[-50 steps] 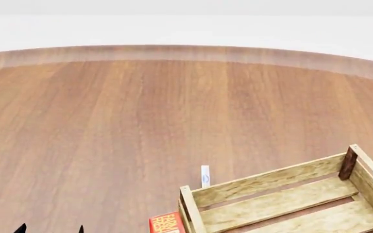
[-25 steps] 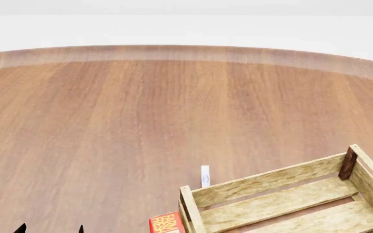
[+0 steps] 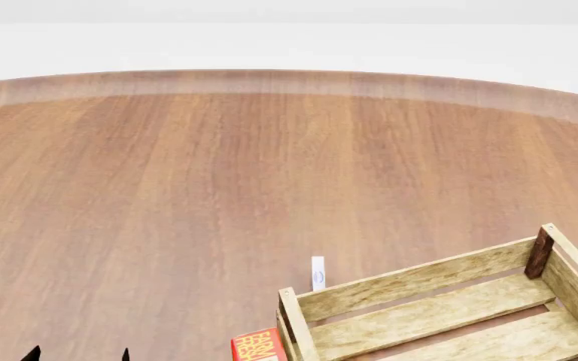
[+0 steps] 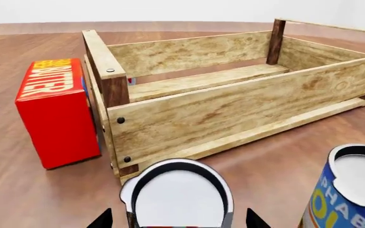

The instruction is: Pick up the tomato sauce, and put it in the wooden tray.

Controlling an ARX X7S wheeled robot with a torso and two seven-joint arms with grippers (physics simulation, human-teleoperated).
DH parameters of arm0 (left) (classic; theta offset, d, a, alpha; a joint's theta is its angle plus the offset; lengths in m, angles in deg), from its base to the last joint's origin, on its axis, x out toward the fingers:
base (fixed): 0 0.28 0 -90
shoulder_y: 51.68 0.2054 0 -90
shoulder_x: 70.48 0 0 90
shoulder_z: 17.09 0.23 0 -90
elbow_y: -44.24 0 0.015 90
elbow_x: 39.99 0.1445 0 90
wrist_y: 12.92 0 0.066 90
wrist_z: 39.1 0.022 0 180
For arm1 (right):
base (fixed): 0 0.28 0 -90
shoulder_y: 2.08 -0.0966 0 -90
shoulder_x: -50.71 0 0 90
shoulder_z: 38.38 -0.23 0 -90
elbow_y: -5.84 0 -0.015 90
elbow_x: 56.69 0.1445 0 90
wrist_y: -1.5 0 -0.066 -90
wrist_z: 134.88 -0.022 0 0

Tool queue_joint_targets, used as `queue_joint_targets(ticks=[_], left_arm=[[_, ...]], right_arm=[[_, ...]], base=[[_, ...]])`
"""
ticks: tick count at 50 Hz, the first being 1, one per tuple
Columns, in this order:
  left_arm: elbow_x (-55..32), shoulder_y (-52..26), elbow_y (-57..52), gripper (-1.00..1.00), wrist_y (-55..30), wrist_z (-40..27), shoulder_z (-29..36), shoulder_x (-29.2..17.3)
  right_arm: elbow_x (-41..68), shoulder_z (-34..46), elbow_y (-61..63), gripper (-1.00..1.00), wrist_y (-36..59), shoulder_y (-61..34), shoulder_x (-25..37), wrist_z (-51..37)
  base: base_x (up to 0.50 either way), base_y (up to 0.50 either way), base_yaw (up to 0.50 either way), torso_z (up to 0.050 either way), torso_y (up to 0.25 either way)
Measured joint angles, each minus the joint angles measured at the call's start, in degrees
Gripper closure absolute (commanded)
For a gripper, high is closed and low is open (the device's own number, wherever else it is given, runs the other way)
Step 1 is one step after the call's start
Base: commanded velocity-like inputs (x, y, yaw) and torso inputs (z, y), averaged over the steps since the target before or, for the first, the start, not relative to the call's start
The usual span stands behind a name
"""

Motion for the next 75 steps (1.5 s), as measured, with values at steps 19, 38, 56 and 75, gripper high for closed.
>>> queue_joint_targets(ticks=[19,38,56,75], left_arm=[[-0.4,0.2,-0.9,-1.00,-0.5,-0.7,0.5,-0.4],[-0.9,-0.2,-0.7,-1.00,-0.5,-1.1,0.9,-0.7],[-1.2,-0.2,-0.8,-1.00,-0.5,-1.5,1.4,-1.1],[-1.5,-0.4,-0.9,-1.00,-0.5,-1.9,1.8,-1.4]], right_arm=[[0.7,0.7,-3.4,-1.00,-0.1,-1.9,-0.3,0.0],[1.2,1.2,-4.0,-1.00,0.1,-2.6,-0.1,-0.4],[2.6,1.8,-4.6,1.00,-0.9,-2.8,0.2,-0.4],[-6.3,1.7,-0.8,1.00,-12.3,2.1,1.5,-5.3]], base=[[0.00,0.00,0.00,0.000,0.000],[0.00,0.00,0.00,0.000,0.000],[0.00,0.00,0.00,0.000,0.000],[0.00,0.00,0.00,0.000,0.000]])
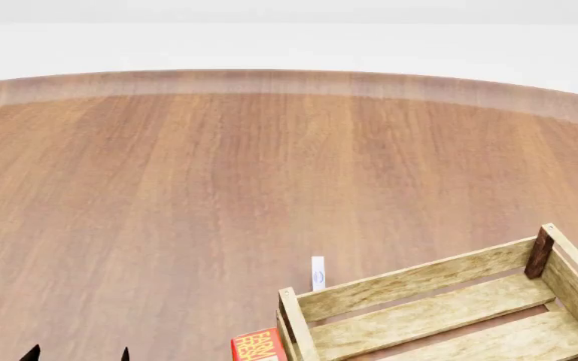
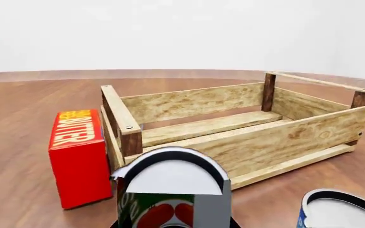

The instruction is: Pick up the tomato sauce, and put it in the wooden tray.

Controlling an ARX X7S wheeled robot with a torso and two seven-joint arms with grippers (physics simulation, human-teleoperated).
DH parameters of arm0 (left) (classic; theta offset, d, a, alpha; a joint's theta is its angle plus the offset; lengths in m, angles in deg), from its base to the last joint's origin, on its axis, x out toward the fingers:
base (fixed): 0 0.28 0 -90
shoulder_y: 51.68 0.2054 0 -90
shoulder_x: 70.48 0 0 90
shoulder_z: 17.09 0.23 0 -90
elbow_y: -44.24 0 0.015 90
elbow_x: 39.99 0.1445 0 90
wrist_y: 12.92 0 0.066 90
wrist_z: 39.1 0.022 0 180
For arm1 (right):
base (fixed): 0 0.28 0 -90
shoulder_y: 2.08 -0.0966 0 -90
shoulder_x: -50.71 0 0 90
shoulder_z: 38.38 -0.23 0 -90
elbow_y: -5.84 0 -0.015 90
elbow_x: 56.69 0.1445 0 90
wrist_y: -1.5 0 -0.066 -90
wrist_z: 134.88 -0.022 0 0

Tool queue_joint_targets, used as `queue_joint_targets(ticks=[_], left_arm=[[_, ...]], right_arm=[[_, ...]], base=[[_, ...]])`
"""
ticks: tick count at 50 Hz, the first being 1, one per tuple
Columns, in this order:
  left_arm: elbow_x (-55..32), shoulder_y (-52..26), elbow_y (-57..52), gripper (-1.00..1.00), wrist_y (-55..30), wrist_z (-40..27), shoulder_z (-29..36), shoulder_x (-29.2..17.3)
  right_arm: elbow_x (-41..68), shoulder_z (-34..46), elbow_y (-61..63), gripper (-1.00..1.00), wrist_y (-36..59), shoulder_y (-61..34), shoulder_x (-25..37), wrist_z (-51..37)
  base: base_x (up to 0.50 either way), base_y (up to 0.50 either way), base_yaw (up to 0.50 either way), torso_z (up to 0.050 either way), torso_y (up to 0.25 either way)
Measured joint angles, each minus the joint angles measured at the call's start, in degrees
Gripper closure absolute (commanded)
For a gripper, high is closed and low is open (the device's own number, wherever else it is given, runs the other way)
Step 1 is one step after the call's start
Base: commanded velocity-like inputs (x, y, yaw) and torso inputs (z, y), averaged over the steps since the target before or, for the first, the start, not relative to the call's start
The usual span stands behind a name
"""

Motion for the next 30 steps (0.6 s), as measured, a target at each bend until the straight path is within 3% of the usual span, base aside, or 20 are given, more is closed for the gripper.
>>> queue_joint_targets(ticks=[15,30], left_arm=[[-0.3,-0.2,0.4,-1.00,0.3,-0.2,0.2,-0.2],[-0.5,0.0,0.3,-1.00,0.5,-0.6,0.6,-0.4]], right_arm=[[-7.2,-0.8,5.5,1.00,-6.7,3.7,1.2,-3.6],[-6.7,-2.6,19.5,1.00,0.3,5.0,3.4,-3.2]], base=[[0.00,0.00,0.00,0.000,0.001],[0.00,0.00,0.00,0.000,0.000]])
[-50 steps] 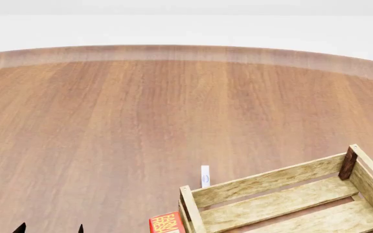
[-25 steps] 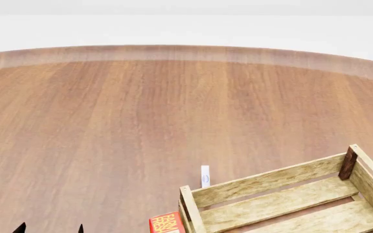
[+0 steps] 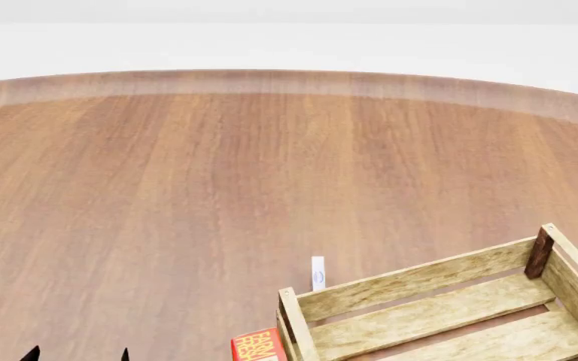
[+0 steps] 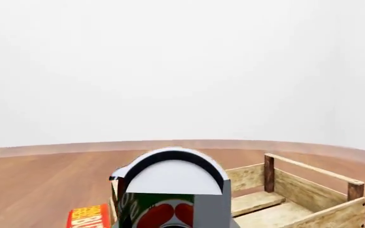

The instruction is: Pick up the tomato sauce, and put it in the wooden tray.

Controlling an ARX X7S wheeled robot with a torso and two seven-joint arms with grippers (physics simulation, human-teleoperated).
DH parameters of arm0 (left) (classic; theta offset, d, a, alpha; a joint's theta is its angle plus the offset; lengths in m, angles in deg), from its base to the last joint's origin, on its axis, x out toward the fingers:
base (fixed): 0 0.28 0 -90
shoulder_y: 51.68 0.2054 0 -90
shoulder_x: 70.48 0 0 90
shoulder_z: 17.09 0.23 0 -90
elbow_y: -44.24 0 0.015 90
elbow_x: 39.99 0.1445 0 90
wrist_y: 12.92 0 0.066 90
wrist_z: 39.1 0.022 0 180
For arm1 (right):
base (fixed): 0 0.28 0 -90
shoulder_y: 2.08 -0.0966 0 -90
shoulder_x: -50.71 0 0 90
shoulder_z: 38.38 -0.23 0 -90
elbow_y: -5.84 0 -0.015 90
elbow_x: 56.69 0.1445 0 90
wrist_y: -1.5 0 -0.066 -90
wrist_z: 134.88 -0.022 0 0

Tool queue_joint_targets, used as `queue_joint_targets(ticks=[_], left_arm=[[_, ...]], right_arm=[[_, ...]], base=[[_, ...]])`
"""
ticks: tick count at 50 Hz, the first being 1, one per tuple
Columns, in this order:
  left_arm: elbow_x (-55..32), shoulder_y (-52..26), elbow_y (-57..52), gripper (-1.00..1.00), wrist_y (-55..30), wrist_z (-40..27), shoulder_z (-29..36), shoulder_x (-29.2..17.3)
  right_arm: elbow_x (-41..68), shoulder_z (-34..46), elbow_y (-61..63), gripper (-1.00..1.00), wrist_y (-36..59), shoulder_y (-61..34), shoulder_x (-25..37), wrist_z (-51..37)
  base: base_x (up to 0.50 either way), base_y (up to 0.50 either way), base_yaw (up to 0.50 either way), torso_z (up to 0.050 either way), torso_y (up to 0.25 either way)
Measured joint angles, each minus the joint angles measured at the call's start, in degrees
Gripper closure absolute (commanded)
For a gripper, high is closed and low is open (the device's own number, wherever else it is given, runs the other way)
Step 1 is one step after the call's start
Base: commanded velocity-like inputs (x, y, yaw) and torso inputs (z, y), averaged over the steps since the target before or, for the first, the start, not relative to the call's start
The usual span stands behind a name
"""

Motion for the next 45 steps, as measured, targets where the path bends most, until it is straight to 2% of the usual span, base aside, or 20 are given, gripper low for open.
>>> queue_joint_targets(ticks=[18,45], left_arm=[[-0.3,0.3,-0.3,-1.00,0.1,-0.4,0.4,-0.4],[-0.8,0.0,-0.2,-1.00,0.1,-0.9,0.8,-0.7]], right_arm=[[5.8,-1.3,11.6,1.00,13.5,-3.9,1.6,1.7],[14.7,-3.0,10.5,1.00,31.2,-16.8,1.1,2.7]], base=[[0.00,0.00,0.00,0.000,0.000],[0.00,0.00,0.00,0.000,0.000]])
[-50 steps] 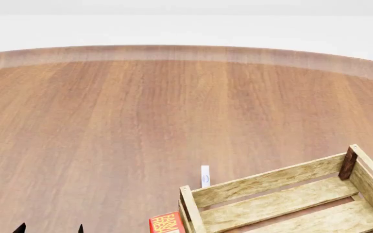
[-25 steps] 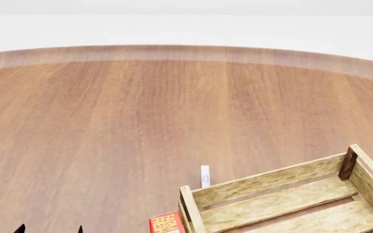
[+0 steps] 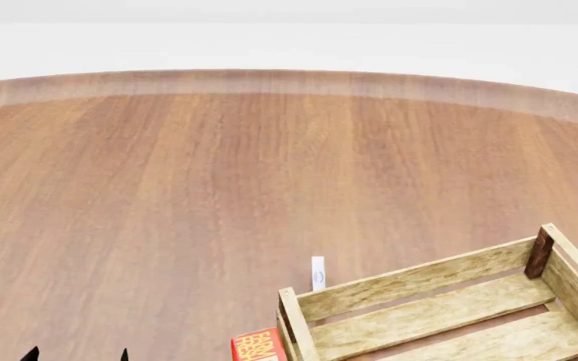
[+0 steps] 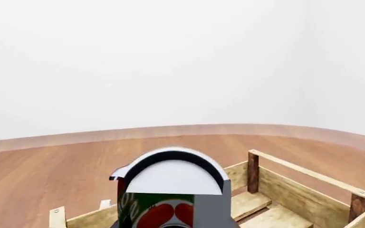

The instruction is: Pick up the tomato sauce, and put it in the wooden tray.

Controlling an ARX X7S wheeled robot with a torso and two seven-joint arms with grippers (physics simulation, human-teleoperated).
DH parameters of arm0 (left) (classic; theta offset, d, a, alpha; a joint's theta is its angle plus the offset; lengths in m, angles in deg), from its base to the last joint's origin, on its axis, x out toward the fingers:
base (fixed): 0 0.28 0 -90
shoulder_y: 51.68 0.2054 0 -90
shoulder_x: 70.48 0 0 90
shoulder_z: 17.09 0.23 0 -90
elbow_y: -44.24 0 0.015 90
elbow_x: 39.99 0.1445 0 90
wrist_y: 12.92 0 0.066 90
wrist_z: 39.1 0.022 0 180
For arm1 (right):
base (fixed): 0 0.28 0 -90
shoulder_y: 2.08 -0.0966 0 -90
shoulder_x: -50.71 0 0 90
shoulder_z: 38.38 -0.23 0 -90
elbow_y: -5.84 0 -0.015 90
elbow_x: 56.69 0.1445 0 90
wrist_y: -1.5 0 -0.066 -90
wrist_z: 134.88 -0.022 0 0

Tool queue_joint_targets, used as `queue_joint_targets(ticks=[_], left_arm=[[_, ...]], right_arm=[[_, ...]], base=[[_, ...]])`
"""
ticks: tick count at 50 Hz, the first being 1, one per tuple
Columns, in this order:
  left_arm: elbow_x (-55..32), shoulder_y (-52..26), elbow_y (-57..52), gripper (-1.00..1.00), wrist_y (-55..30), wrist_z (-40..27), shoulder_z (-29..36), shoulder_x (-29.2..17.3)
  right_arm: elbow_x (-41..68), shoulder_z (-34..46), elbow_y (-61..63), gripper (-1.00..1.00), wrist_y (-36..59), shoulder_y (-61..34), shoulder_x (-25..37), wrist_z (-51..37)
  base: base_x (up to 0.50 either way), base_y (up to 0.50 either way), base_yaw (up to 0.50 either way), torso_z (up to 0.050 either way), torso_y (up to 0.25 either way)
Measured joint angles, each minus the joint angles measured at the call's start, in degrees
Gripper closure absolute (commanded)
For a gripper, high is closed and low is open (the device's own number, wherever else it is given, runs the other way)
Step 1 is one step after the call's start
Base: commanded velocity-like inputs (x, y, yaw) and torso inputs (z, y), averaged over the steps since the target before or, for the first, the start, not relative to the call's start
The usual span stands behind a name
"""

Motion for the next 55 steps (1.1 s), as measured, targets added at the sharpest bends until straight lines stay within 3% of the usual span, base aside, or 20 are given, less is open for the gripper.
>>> queue_joint_targets(ticks=[19,55], left_arm=[[-0.2,-0.2,0.5,-1.00,0.4,-0.2,0.4,-0.2],[-0.8,-0.7,1.6,-1.00,1.2,-0.6,0.9,-0.6]], right_arm=[[2.8,-1.2,-5.5,1.00,7.9,-9.4,-0.7,-0.4],[6.5,-0.4,-30.7,1.00,12.4,-27.7,-4.8,4.3]], base=[[0.00,0.00,0.00,0.000,0.001],[0.00,0.00,0.00,0.000,0.000]])
